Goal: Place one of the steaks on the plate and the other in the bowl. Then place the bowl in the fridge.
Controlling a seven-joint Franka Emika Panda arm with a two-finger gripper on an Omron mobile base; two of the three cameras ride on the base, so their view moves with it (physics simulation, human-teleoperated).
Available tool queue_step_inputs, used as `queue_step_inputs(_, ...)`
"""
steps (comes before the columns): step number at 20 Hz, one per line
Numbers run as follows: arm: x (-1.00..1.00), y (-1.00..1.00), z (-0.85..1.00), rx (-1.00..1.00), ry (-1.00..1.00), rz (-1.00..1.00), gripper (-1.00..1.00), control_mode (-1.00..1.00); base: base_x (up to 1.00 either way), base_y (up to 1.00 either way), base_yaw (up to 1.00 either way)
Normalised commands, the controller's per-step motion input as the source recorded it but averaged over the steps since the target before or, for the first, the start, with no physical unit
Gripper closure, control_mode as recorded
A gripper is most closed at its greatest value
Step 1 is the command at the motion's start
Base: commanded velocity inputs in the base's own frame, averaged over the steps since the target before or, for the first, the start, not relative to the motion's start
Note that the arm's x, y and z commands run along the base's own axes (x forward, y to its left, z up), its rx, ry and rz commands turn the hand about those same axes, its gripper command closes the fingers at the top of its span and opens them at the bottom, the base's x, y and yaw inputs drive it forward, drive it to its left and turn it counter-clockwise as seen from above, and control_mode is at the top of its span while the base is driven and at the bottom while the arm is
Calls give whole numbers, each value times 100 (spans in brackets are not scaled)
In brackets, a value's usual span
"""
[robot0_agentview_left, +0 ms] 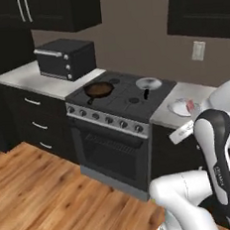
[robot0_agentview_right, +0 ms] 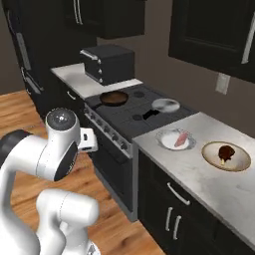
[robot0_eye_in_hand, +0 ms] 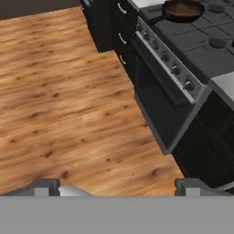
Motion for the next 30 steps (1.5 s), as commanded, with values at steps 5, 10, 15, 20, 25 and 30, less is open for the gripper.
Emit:
queue_step_inputs(5, 0, 0, 0, 0, 0, 0, -100, 100, 12, 26, 76)
queue_step_inputs(10, 0, 0, 0, 0, 0, 0, -100, 100, 61, 16, 49)
queue_step_inputs(15, 0, 0, 0, 0, 0, 0, -100, 100, 100, 20, 36)
queue_step_inputs(20, 0, 0, 0, 0, 0, 0, -100, 100, 100, 42, 22)
queue_step_inputs(25, 0, 0, 0, 0, 0, 0, -100, 100, 100, 27, 6)
queue_step_inputs(30, 0, 0, 0, 0, 0, 0, -100, 100, 100, 31, -1)
